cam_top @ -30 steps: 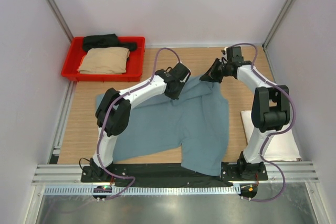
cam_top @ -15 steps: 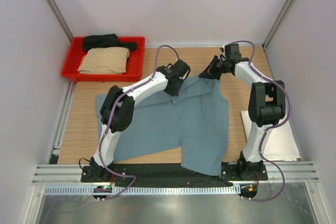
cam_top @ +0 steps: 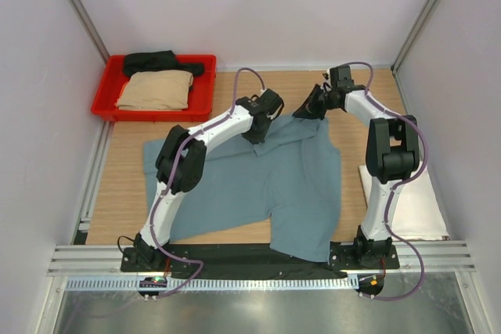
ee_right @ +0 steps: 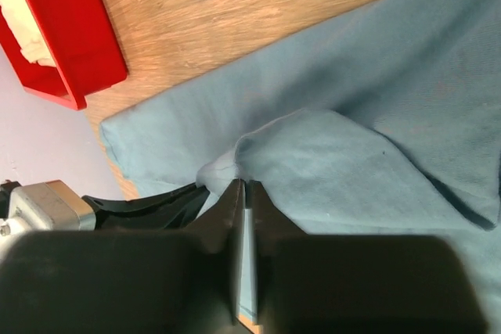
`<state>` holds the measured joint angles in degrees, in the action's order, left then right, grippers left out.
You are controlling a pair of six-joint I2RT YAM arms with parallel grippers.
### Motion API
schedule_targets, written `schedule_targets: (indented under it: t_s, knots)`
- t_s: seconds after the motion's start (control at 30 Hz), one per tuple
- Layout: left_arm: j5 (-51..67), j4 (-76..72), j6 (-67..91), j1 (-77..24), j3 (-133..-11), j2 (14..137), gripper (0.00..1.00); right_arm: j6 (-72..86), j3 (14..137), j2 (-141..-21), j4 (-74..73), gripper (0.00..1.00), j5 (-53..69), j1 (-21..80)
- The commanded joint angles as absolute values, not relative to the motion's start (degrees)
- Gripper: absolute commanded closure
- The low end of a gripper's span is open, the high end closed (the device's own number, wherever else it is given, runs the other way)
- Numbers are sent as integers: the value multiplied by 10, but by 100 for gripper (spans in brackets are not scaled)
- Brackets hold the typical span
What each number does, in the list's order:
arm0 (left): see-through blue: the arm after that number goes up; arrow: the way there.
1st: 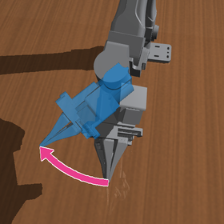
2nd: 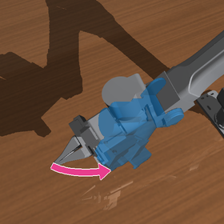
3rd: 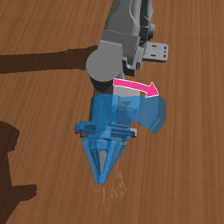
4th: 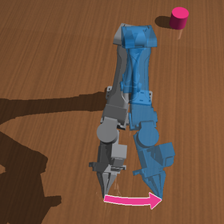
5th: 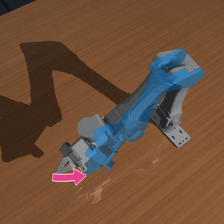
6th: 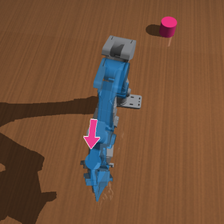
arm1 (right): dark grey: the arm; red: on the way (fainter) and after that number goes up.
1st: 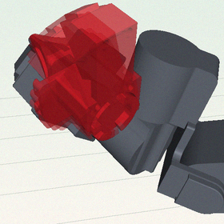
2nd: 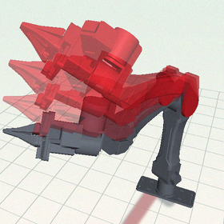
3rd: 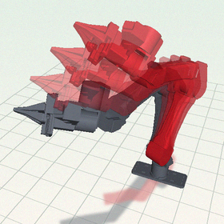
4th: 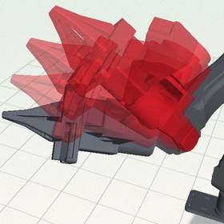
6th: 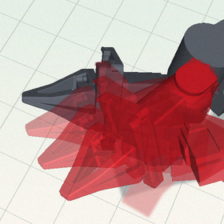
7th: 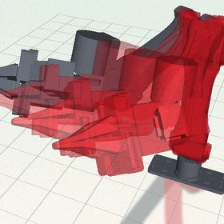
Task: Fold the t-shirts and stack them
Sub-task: Fold the tshirt
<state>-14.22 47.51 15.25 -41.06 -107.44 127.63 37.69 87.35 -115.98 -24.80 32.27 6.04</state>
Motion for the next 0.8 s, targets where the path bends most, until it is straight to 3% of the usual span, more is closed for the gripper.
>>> schedule_targets:
  t_s: [0.0, 0.13, 0.2, 0.33, 0.53, 0.67, 0.77]
  knots:
    - [-175, 526, 171, -403, -1121, 1295, 90, 379, 907, -1165, -243, 79, 324, 65]
    - [-209, 565, 190, -400, -1152, 1296, 81, 331, 916, -1145, -292, 58, 273, 63]
    - [-210, 570, 193, -396, -1151, 1285, 71, 298, 904, -1123, -309, 50, 247, 63]
    - [-184, 555, 198, -391, -1129, 1253, 65, 263, 868, -1109, -323, 47, 211, 62]
    - [-120, 534, 203, -389, -1098, 1238, 70, 248, 824, -1085, -317, 49, 181, 63]
    - [-97, 526, 213, -389, -1077, 1233, 79, 255, 810, -1083, -309, 54, 175, 62]
    - [-64, 505, 213, -389, -1059, 1227, 83, 257, 805, -1086, -301, 71, 171, 58]
